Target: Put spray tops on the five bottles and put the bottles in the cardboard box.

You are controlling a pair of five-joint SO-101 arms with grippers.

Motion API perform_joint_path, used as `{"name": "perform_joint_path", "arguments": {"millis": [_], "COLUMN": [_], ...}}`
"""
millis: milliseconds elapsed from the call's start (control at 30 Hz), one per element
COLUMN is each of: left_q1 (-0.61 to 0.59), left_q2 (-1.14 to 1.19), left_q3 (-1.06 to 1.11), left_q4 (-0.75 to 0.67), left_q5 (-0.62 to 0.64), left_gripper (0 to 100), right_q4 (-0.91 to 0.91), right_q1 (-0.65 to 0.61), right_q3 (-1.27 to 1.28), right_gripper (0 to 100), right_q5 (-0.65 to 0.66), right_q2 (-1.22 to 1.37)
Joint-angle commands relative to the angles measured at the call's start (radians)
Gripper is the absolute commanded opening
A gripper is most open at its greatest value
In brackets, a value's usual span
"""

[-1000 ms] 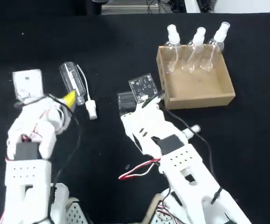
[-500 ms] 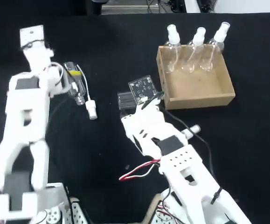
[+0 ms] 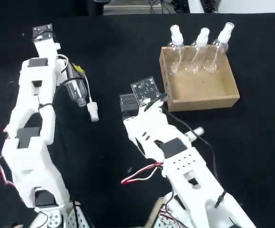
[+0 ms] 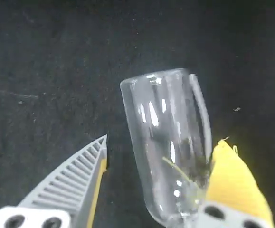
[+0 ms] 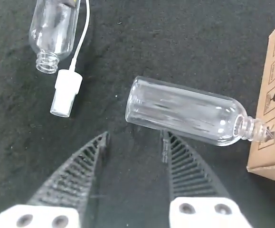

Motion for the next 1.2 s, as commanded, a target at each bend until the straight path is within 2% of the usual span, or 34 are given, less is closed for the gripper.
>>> {"name": "perform_joint_path", "arguments": {"millis": [0, 133, 233, 300, 400, 433, 500, 633, 767, 933, 1033, 1167], "left_q1": [-0.013, -0.005, -0.008, -0.007, -0.005, -0.005, -0.004, -0.005, 0.005, 0.053, 0.108, 0.183], "left_q2": [0.034, 0.086, 0.094, 0.087, 0.081, 0.081, 0.081, 0.080, 0.032, -0.157, -0.325, -0.560], "left_q3": [-0.087, -0.088, -0.108, -0.130, -0.168, -0.182, -0.208, -0.268, -0.295, -0.203, -0.044, 0.188], "left_q4": [0.006, 0.009, 0.072, 0.133, 0.209, 0.227, 0.276, 0.408, 0.532, 0.628, 0.628, 0.624], "left_q5": [0.041, 0.049, 0.044, 0.040, 0.014, -0.015, -0.071, -0.126, -0.172, -0.235, -0.298, -0.390], "left_gripper": [32, 32, 31, 24, 4, 2, 7, 3, 3, 3, 3, 3], "right_q4": [-0.026, -0.026, -0.026, -0.026, -0.026, -0.026, -0.026, -0.025, -0.008, 0.226, 0.368, 0.555], "right_q1": [-0.011, -0.011, -0.009, -0.009, -0.009, -0.009, -0.008, 0.009, 0.046, 0.087, 0.137, 0.264], "right_q3": [-0.004, -0.004, -0.004, -0.004, -0.004, -0.004, -0.002, 0.008, -0.002, -0.133, -0.216, -0.326], "right_gripper": [14.0, 14.1, 14.1, 14.1, 14.1, 14.1, 14.0, 13.9, 13.9, 14.0, 14.0, 13.9], "right_q5": [0.008, 0.008, 0.008, 0.008, 0.008, 0.008, 0.009, 0.009, 0.009, 0.032, 0.127, 0.247], "right_q2": [-0.031, -0.031, -0.031, -0.031, -0.031, -0.033, -0.036, -0.041, -0.041, -0.093, -0.159, -0.291]}}
